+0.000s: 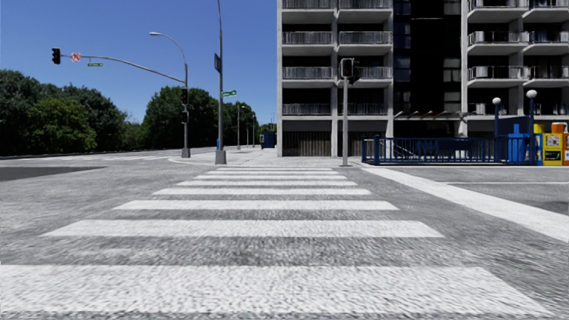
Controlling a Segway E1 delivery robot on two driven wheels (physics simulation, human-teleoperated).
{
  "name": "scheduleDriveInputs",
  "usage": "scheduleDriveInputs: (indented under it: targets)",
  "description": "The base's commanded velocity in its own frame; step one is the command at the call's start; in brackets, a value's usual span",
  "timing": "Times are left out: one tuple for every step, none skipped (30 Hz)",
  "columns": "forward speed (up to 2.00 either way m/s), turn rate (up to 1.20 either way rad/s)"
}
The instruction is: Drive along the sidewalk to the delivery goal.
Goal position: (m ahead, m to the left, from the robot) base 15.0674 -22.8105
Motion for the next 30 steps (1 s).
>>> scheduleDriveInputs:
  targets:
    - [2.00, 0.00]
    - [2.00, 0.00]
    - [2.00, 0.00]
    - [2.00, 0.00]
    - [2.00, 0.00]
    - [2.00, 0.00]
    - [2.00, 0.00]
    - [2.00, 0.00]
    - [2.00, 0.00]
    - [2.00, 0.00]
    - [2.00, 0.00]
    - [2.00, 0.00]
    - [2.00, 0.00]
    - [2.00, 0.00]
    - [2.00, 0.00]
    - [2.00, 0.00]
    - [2.00, 0.00]
    - [2.00, 0.00]
    - [2.00, 0.00]
    - [2.00, 0.00]
    - [2.00, 0.00]
    - [2.00, 0.00]
    - [2.00, 0.00]
    - [2.00, 0.00]
    - [2.00, 0.00]
    - [2.00, 0.00]
    - [2.00, 0.00]
    - [2.00, 0.00]
    - [2.00, 0.00]
    - [2.00, 0.00]
